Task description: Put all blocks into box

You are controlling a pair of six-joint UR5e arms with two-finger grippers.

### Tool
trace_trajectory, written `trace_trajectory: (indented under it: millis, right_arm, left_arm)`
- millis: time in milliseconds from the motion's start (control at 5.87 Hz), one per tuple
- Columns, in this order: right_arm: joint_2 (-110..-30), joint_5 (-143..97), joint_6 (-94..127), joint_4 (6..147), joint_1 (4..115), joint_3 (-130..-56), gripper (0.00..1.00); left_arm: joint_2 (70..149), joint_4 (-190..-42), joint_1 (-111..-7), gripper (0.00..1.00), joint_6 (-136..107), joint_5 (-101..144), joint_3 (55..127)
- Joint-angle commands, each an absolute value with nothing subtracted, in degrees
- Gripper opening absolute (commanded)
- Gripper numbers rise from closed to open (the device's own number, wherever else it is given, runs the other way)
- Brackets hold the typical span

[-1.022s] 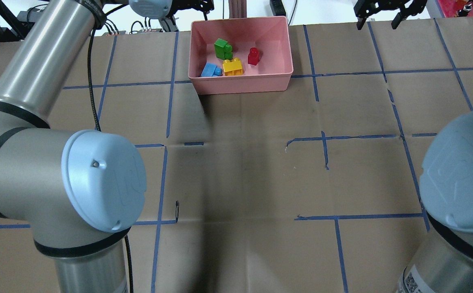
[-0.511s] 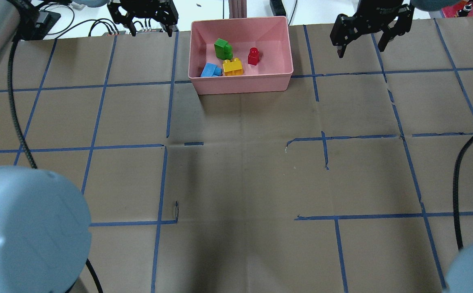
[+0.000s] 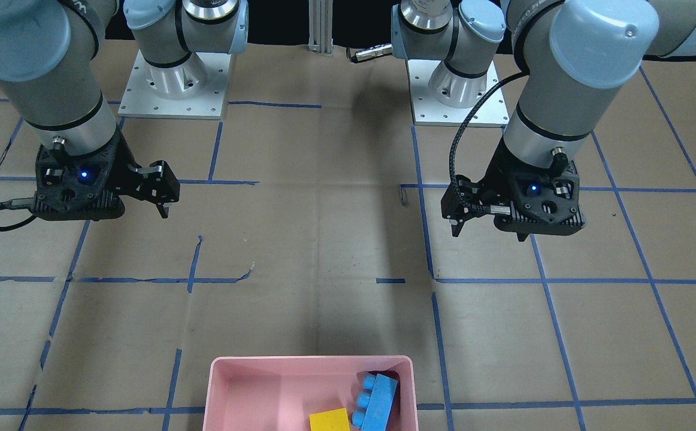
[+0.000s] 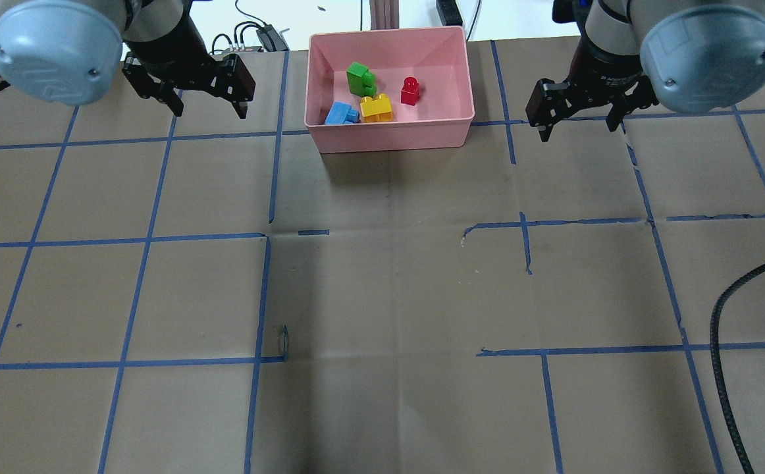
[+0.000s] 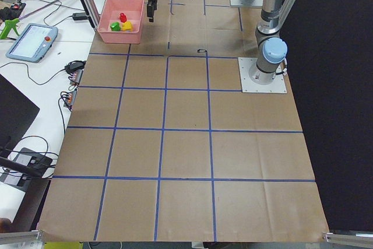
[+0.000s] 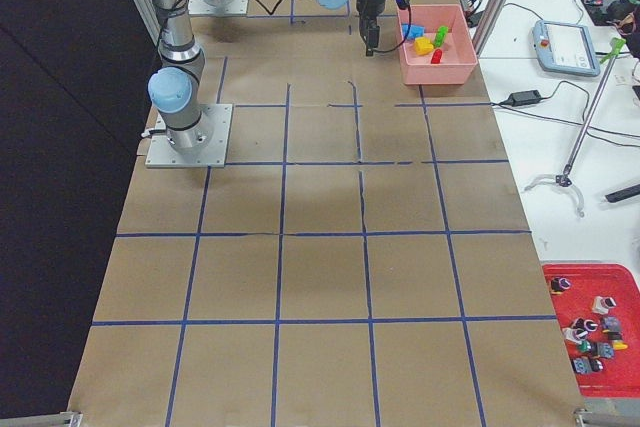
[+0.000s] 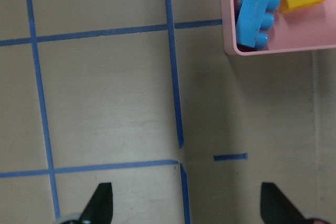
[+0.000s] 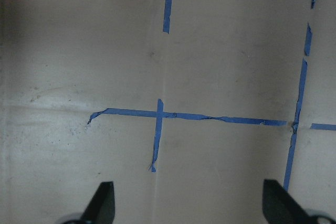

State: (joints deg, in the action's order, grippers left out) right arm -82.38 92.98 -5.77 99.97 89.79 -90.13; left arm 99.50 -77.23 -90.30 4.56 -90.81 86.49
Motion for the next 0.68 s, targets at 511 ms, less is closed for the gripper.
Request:
trace_trajectory:
  millis: [511]
  right_arm:
    - [-90.43, 92.9, -5.27, 96.86, 92.55, -92.72, 1.0]
  left_arm:
    - [94.66, -80.06, -90.44, 0.99, 3.96, -91.05, 89.38]
